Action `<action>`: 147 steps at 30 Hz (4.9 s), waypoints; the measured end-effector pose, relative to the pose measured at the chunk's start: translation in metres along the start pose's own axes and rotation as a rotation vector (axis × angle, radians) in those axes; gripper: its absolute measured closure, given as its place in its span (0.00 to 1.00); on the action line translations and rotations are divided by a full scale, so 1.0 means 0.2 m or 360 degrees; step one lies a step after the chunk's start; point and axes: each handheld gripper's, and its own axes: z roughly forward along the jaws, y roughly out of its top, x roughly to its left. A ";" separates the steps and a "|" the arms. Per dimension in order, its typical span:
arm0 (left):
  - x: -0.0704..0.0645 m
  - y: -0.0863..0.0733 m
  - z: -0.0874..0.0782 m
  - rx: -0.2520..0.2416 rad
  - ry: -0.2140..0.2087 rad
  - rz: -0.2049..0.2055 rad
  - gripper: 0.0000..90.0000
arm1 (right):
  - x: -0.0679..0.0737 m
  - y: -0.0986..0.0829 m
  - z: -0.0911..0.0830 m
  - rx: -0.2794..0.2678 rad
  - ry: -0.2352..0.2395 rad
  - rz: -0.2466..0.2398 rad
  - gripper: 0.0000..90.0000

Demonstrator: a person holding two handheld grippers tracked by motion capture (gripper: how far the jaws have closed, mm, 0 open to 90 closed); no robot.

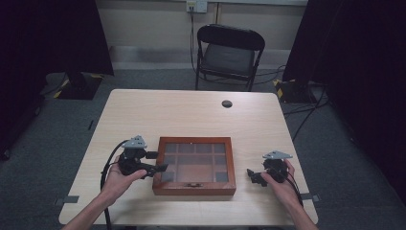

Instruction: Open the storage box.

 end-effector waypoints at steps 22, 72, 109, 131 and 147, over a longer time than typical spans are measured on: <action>-0.19 0.09 0.19 0.0132 -0.0188 0.0170 0.32 | 0.00 0.00 0.00 0.0000 0.0000 0.0000 0.00; -0.34 0.04 0.37 0.0160 -0.0309 0.0309 0.80 | 0.00 0.00 0.00 0.0000 0.0005 -0.0001 0.00; -0.36 0.05 0.37 0.0158 -0.0326 0.0392 0.90 | 0.00 0.00 0.00 -0.0001 0.0012 -0.0004 0.00; -0.33 0.16 0.30 0.0157 -0.0399 0.0239 0.90 | 0.00 0.00 0.00 0.0000 0.0016 -0.0010 0.00; -0.32 0.24 0.27 0.0183 -0.0431 0.0226 0.90 | 0.00 0.00 0.00 -0.0001 0.0018 -0.0012 0.00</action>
